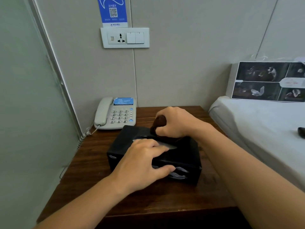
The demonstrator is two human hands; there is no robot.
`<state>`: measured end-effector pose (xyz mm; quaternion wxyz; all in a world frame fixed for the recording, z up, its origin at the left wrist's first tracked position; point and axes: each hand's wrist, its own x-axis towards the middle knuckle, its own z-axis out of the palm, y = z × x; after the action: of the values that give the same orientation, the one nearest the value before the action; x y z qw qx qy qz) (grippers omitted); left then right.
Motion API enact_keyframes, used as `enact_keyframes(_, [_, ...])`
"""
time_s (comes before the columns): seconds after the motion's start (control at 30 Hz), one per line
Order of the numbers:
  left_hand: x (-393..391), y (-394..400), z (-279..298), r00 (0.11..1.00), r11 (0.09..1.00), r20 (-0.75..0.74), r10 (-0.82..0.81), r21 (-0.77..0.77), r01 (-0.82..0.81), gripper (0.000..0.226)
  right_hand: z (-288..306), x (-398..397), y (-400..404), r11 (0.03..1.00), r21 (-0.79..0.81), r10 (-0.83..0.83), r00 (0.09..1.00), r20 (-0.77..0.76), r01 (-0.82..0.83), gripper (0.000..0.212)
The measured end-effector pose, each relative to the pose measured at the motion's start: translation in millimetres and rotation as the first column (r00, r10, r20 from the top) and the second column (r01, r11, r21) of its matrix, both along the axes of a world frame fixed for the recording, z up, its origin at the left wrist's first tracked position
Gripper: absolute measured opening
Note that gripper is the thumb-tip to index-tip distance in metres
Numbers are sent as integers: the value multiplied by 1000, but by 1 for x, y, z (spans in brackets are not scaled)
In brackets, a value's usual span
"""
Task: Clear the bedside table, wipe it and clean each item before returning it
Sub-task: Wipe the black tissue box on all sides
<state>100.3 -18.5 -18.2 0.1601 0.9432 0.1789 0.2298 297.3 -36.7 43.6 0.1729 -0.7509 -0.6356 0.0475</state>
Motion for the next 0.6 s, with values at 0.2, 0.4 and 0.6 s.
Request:
enact_keyframes(0.2, [0, 3, -4, 1000, 1000, 8, 6, -4, -6, 63, 2, -16, 21, 982, -40, 185, 983, 5, -184, 16])
enact_keyframes(0.4, [1, 5, -8, 998, 1000, 54, -20, -22, 21, 65, 25, 27, -10, 952, -296, 119, 987, 110, -82, 22])
enact_keyframes(0.6, [2, 5, -7, 998, 1000, 67, -19, 18, 18, 63, 12, -16, 36, 955, -133, 271, 962, 26, -266, 17])
